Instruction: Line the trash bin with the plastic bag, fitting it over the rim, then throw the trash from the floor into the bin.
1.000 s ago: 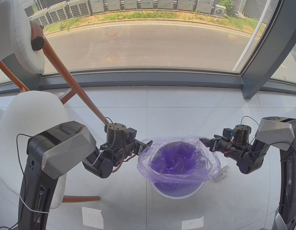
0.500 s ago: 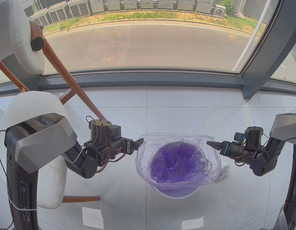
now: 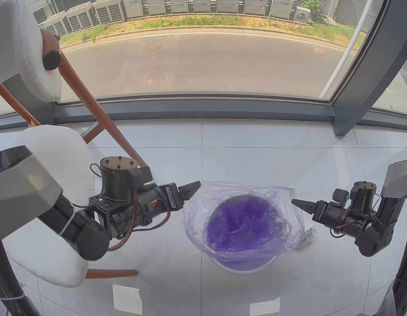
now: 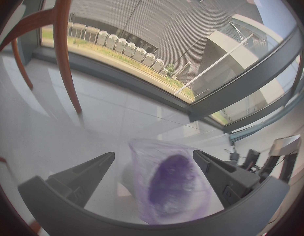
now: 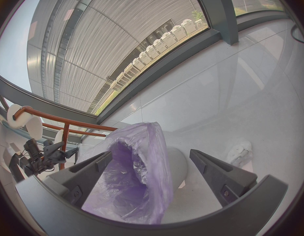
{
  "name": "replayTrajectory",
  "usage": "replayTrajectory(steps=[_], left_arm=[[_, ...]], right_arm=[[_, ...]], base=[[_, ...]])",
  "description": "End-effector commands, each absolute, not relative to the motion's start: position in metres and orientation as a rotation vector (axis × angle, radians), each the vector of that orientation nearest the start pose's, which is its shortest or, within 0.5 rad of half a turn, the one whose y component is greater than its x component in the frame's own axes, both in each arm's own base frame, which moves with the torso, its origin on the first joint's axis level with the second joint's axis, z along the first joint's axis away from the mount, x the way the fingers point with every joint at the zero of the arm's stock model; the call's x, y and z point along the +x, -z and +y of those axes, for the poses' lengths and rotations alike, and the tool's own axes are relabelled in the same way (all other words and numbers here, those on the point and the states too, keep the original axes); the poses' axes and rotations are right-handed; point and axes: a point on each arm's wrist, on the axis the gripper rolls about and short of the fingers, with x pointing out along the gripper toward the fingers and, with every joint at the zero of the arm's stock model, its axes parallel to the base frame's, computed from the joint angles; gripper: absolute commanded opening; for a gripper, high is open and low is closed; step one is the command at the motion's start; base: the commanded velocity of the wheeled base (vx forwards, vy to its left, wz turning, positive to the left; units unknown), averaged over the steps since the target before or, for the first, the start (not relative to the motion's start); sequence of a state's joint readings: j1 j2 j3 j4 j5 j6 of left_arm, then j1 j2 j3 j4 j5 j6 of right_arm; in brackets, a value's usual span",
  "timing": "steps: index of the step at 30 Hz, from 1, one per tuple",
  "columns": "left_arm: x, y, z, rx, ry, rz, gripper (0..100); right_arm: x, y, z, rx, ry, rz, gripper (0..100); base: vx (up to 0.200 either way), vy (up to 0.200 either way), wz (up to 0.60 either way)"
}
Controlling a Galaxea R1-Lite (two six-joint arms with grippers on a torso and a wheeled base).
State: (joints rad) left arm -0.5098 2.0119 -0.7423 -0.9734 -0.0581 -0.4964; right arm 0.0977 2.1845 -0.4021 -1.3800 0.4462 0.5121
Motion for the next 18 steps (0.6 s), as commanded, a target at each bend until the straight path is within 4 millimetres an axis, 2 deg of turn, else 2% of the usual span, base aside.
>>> replayTrajectory(steps=[1,2,4,5,11,12,13,14,15,16,18], left_arm=[[0.264,-0.114,-0.186,-0.524,0.552,0.472,100],[0.247,-0.122,-0.191,-0.666,0.558,0.512,100],[0.241,-0.126,-0.190,-0.718,0.557,0.525,100],[0.233,-0.130,-0.187,-0.815,0.544,0.553,100],[0.244,-0.138,-0.175,-1.041,0.463,0.573,100],[0.244,-0.138,-0.175,-1.040,0.459,0.575,100],[0.240,-0.125,-0.172,-0.932,0.418,0.634,100],[0.239,-0.120,-0.171,-0.873,0.404,0.655,100],[0.239,-0.120,-0.171,-0.873,0.404,0.655,100],[0.234,-0.104,-0.165,-0.677,0.360,0.732,100],[0.230,-0.101,-0.164,-0.604,0.355,0.764,100]], right_arm=[[0.287,-0.024,0.039,0.556,-0.394,0.530,100],[0.289,-0.027,0.039,0.541,-0.327,0.502,100],[0.288,-0.027,0.041,0.536,-0.305,0.499,100],[0.285,-0.026,0.041,0.533,-0.275,0.500,100],[0.284,-0.029,0.042,0.533,-0.270,0.499,100],[0.284,-0.029,0.042,0.533,-0.270,0.499,100],[0.283,-0.028,0.045,0.526,-0.270,0.500,100],[0.283,-0.028,0.047,0.524,-0.272,0.503,100],[0.283,-0.028,0.047,0.524,-0.272,0.503,100],[0.284,-0.027,0.052,0.513,-0.265,0.500,100],[0.283,-0.026,0.056,0.505,-0.271,0.503,100]], base=[[0.000,0.000,0.00],[0.000,0.000,0.00],[0.000,0.000,0.00],[0.000,0.000,0.00],[0.000,0.000,0.00],[0.000,0.000,0.00],[0.000,0.000,0.00],[0.000,0.000,0.00],[0.000,0.000,0.00],[0.000,0.000,0.00],[0.000,0.000,0.00]])
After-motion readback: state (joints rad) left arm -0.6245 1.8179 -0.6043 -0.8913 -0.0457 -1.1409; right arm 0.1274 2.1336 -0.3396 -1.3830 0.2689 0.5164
